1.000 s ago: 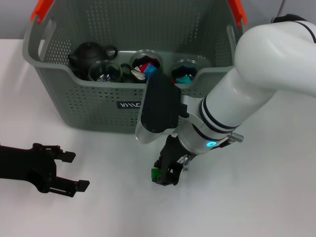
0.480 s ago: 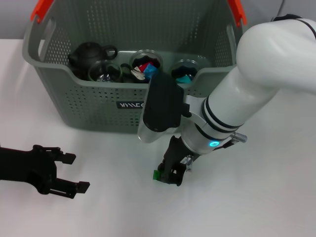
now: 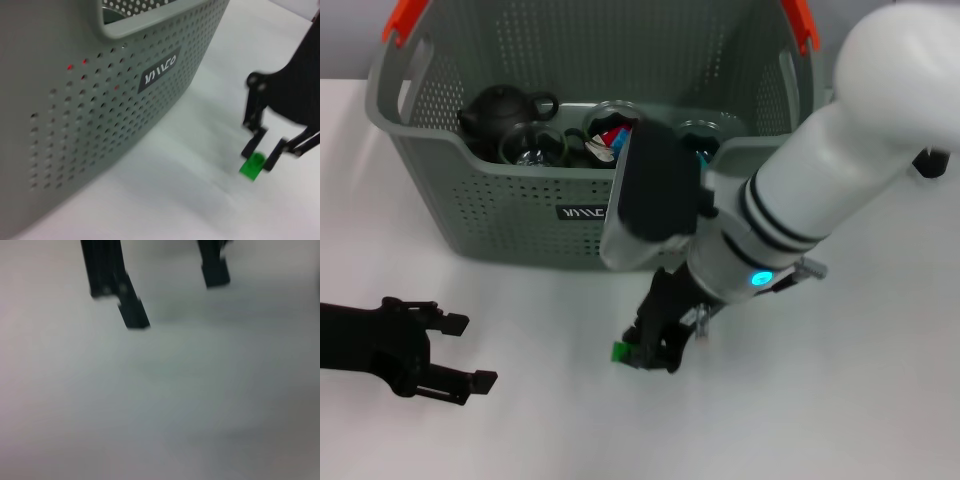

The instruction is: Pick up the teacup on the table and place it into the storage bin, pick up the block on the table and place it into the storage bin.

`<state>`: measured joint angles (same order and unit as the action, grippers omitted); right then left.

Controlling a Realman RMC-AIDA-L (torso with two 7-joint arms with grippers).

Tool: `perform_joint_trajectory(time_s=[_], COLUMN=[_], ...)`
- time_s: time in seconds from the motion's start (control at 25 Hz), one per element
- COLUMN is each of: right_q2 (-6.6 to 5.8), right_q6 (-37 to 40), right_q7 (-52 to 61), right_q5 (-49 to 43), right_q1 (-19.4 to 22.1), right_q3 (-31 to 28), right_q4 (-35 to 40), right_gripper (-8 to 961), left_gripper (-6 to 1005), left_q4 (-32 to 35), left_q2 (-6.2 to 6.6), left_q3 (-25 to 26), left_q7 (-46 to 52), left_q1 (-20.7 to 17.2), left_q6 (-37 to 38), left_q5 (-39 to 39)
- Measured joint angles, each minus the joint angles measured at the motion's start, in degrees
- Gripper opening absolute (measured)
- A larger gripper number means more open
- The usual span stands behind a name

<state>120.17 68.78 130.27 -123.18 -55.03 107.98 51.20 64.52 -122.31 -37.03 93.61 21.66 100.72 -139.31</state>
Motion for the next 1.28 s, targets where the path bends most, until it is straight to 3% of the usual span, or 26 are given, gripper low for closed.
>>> perform_joint_trajectory(time_s=[0.32, 0.48, 0.6, 0.84, 1.28], right_q2=[0.14, 0.1, 0.05, -0.03, -0.61], right_q6=[14.24, 18.19, 18.37, 11.07, 1.18], right_q7=[1.92, 4.46, 5.99, 8.26, 4.21], right_q5=[-2.32, -0.91, -2.51, -10.17, -11.48], right_q1=[3.72, 3.2, 2.09, 1.44, 1.6], right_q3=[-14.8, -23.83, -30.04, -38.35, -40.62], right_q4=[20.92, 33.0, 37.67, 34.34, 17.85], right_gripper=[194, 195, 196, 197, 200], left_gripper=[934, 934, 934, 934, 934], left_q4=[-0.01, -0.01, -0.01, 0.03, 0.03], left_q2=[0.31, 0.32, 0.25, -0.03, 0.13], left_q3=[0.68, 0.89, 0.92, 0.9, 0.91], left_q7=[-0.64, -0.9, -1.15, -1.29, -1.3], left_q1=[-0.92, -1.17, -1.19, -1.09, 0.75], left_q6=[0.16, 0.27, 0.44, 0.28, 0.32], left_q5=[-0.09, -0.02, 0.18, 0.34, 0.37])
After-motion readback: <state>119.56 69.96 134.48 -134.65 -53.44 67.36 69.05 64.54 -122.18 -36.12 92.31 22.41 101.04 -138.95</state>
